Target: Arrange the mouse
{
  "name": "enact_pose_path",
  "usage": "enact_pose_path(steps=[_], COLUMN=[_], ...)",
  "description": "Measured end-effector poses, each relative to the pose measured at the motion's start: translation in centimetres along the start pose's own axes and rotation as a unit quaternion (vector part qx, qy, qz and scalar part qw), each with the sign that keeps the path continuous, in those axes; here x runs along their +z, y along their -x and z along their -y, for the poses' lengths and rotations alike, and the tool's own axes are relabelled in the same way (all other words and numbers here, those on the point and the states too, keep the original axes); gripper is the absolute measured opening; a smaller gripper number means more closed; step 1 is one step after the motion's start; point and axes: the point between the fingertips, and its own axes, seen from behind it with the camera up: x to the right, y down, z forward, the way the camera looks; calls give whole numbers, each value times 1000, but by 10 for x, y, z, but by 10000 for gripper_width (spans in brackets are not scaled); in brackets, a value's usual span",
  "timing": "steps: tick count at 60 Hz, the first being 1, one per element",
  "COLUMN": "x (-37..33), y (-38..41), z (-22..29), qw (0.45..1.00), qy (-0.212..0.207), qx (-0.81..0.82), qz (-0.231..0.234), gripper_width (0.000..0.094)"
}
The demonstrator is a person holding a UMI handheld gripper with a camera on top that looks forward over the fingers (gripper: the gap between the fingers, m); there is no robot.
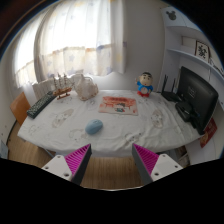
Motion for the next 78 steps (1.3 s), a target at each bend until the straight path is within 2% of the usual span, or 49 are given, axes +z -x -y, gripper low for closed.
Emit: enact_pose_path(steps=[18,27,44,72,78], x=[51,109,208,290,301], y=[96,106,117,127,126], z=[3,-5,-10,34,38], qw=[996,997,998,999,999], qy=[-48,-59,-59,-45,-40], qx=[-15,-20,12,-4,-6], qz=[68,44,29,28,28], gripper_width=[848,850,850,857,807])
